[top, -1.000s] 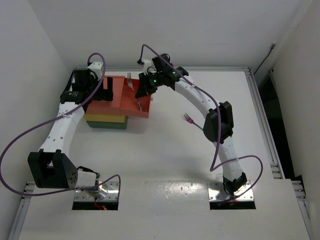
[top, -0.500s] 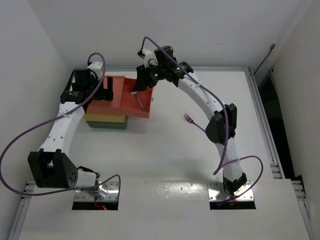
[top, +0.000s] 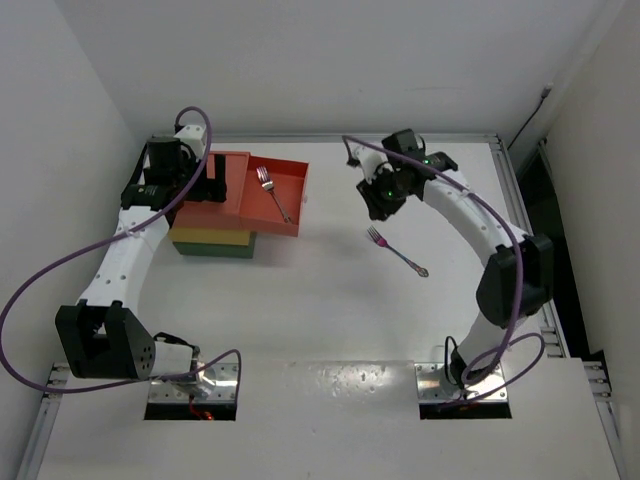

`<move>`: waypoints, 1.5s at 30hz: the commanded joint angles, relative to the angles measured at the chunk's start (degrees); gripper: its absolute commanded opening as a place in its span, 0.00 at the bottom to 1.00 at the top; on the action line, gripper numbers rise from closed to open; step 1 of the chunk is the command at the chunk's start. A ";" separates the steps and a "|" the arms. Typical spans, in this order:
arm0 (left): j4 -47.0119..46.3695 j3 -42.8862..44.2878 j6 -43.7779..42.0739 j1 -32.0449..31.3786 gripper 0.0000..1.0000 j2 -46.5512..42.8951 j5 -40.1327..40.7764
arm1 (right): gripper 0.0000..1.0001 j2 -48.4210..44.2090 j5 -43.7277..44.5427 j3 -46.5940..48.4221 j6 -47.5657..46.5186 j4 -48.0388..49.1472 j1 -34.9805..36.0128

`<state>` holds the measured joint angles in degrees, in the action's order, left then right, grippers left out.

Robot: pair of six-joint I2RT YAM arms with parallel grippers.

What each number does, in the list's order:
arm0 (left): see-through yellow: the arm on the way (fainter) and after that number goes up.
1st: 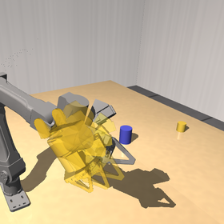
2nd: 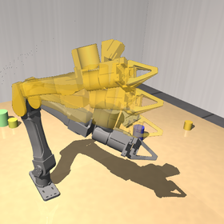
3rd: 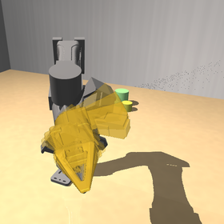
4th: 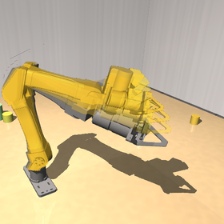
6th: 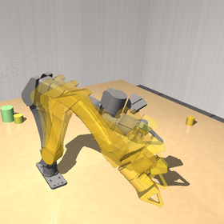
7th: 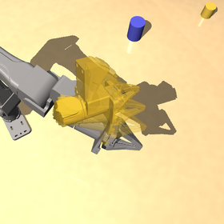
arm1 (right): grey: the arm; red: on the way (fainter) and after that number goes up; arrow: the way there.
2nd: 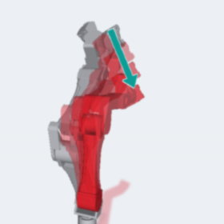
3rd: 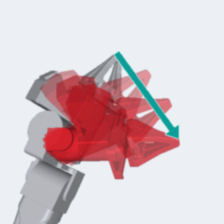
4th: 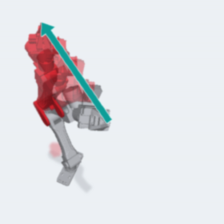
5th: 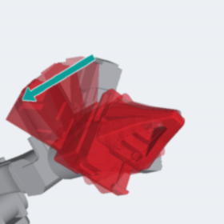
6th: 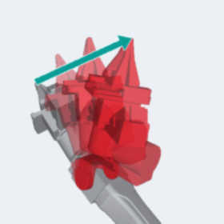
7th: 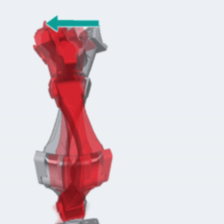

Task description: Sort the eating utensils into containers

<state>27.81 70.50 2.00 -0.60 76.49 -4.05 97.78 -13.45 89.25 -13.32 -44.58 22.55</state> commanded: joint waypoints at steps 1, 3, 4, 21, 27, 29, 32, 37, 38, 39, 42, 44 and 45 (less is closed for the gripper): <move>6.64 -1.95 1.16 0.25 1.00 0.77 -0.87 | 0.34 2.41 8.87 -6.71 -6.63 -4.56 -0.84; 6.64 -1.94 1.16 0.25 1.00 0.77 -0.87 | 0.34 3.72 11.59 -10.04 -7.16 -3.06 -2.32; 6.64 -1.94 1.16 0.25 1.00 0.77 -0.87 | 0.34 4.52 11.61 -10.59 -7.77 -2.36 -2.85; 6.64 -1.94 1.16 0.25 1.00 0.77 -0.34 | 0.37 17.00 10.38 -12.53 -7.87 2.30 -7.16; 6.64 -1.94 1.16 0.25 1.00 0.77 -0.34 | 0.33 19.12 9.85 -12.00 -6.72 3.61 -7.16; 6.64 -1.94 1.16 0.25 1.00 1.29 -0.34 | 0.21 20.25 9.85 -12.52 -6.72 4.32 -7.16; 6.64 -1.94 1.16 0.25 1.00 1.29 0.18 | 0.02 20.26 10.38 -12.52 -6.19 4.94 -7.16; 6.64 -1.94 0.64 0.25 1.00 1.29 0.19 | 0.00 11.66 1.44 -6.46 -1.36 -0.69 -4.36; 6.64 -1.94 0.64 0.25 1.00 1.29 0.19 | 0.00 10.08 -0.68 -2.20 0.73 -2.77 -4.35; 6.64 -2.55 0.64 0.25 1.00 1.29 0.19 | 0.00 8.76 -2.61 0.28 1.80 -3.58 -3.66; 6.64 -2.56 0.64 0.25 1.00 1.29 0.19 | 0.00 5.06 -8.86 9.25 7.31 -1.84 -3.03; 6.64 -2.56 0.64 0.25 1.00 1.29 0.19 | 0.00 4.53 -13.51 14.70 11.28 3.41 -2.51; 6.64 -2.56 0.64 0.25 1.00 1.29 0.19 | 0.00 5.05 -15.10 16.46 15.13 5.18 -1.98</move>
<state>27.57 70.30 1.96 -0.60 76.47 -3.99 107.85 -18.85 99.13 -7.84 -45.60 19.77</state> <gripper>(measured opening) 0.995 0.010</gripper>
